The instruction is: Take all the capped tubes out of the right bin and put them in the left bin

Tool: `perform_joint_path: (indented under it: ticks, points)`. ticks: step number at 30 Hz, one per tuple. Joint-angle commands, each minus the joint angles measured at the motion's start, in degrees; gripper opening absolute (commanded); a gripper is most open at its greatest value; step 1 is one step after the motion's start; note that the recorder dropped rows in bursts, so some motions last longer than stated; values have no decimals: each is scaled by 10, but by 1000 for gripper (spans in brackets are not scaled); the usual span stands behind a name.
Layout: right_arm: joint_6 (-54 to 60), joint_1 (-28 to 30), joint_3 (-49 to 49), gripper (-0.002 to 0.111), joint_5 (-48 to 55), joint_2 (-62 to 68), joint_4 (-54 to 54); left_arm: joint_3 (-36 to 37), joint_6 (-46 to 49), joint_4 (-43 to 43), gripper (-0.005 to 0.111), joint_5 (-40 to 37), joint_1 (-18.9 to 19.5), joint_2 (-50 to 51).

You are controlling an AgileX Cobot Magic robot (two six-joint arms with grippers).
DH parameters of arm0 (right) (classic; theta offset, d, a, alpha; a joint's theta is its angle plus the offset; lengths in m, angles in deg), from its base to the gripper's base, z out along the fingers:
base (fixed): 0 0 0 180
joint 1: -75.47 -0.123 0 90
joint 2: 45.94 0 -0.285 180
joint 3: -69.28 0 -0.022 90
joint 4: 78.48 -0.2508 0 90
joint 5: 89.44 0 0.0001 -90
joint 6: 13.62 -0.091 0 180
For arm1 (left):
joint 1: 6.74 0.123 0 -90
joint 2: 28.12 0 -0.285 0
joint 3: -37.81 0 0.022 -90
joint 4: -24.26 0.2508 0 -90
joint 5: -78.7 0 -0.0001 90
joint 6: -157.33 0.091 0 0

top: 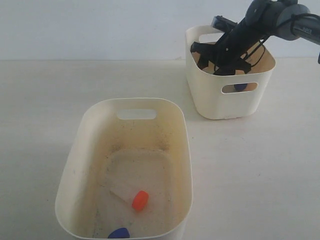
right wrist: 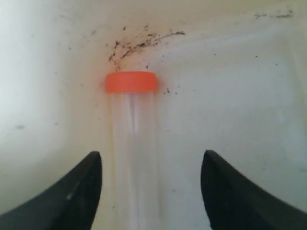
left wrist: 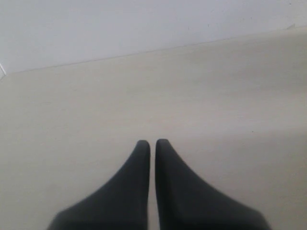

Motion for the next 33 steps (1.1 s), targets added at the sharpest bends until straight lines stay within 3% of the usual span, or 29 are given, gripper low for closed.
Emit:
perform_joint_path:
  ticks: [1, 11, 20, 33]
  points:
    - [4, 0, 3, 64, -18, 4, -5, -2, -5, 2, 4, 3, -1, 0]
    - [6, -13, 2, 66, -19, 32, -80, -2, -5, 6, 4, 3, -1, 0]
    - [11, -31, 2, 66, 0, 51, -82, -2, -5, 6, 4, 3, -1, 0]
    - [61, -31, 3, 66, 149, 51, -53, -2, -5, 6, 4, 3, -1, 0]
